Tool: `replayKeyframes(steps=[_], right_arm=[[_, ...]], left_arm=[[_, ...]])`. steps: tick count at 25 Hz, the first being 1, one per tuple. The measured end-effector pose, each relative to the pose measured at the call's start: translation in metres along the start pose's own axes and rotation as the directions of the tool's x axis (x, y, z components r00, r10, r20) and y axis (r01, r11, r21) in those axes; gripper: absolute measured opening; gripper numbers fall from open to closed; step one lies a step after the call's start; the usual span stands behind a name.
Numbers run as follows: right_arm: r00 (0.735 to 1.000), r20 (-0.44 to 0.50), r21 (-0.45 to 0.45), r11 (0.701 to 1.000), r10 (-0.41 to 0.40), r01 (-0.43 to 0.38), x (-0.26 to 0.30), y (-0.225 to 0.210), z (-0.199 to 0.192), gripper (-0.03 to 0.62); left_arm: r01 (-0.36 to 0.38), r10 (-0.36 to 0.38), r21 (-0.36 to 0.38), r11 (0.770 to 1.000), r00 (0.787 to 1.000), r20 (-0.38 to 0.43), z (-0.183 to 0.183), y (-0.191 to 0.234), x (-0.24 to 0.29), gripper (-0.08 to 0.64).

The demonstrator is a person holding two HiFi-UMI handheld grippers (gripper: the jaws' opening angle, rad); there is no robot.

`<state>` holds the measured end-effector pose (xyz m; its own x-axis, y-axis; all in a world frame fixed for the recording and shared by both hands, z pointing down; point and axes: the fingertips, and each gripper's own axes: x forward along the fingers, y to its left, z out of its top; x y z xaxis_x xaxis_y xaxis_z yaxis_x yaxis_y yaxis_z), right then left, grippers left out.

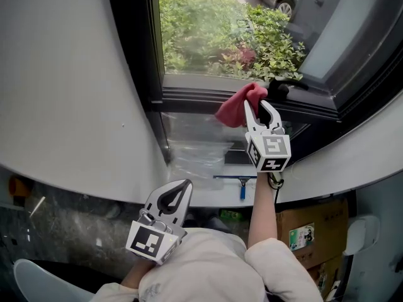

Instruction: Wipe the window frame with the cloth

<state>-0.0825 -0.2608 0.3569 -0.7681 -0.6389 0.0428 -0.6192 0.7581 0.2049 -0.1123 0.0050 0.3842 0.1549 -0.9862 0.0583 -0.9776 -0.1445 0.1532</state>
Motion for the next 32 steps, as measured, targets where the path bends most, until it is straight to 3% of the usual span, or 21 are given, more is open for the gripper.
replayKeyframes(steps=[32], right_arm=[[0.992,-0.007,0.011,0.992,-0.128,0.129,-0.024,-0.063,-0.017,0.094]], left_arm=[[0.024,-0.024,-0.008,1.000,1.000,0.009,0.001,0.011,0.007,0.008]])
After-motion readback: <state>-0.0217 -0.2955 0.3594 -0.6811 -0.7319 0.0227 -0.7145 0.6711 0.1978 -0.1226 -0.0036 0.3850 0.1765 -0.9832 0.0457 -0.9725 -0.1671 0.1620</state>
